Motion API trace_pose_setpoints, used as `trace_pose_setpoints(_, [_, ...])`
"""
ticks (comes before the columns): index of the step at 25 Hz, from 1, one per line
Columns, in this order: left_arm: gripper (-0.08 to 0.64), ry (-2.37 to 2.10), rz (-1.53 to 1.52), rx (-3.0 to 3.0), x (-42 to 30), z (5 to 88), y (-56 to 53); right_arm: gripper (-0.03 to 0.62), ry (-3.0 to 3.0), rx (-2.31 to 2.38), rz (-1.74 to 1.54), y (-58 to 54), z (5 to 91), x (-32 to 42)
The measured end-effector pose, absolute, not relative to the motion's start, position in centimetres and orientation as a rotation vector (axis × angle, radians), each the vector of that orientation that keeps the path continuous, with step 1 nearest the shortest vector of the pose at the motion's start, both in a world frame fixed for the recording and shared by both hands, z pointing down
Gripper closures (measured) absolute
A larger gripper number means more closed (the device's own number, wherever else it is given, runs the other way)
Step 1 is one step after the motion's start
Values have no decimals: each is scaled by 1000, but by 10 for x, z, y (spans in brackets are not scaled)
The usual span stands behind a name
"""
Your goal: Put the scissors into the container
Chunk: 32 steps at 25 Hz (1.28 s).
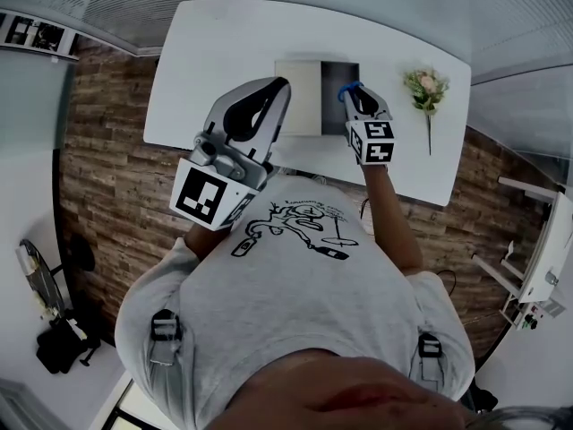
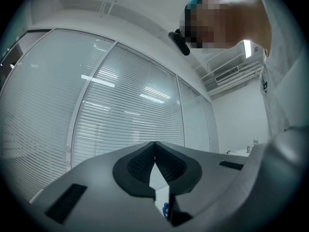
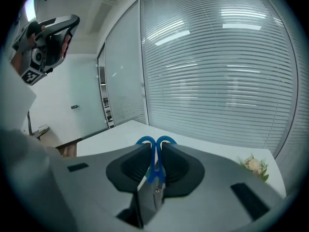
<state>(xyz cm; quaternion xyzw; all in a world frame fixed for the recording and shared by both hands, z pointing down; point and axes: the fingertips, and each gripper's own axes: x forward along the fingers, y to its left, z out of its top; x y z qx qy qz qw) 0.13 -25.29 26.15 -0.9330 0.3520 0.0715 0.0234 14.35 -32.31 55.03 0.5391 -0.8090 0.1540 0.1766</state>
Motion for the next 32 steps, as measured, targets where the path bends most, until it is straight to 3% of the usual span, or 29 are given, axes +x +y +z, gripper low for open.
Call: trace_pose_setpoints(32, [540,1141,208,-2889,-14,269,-261,514,-2103,1389,617,-359,671,135])
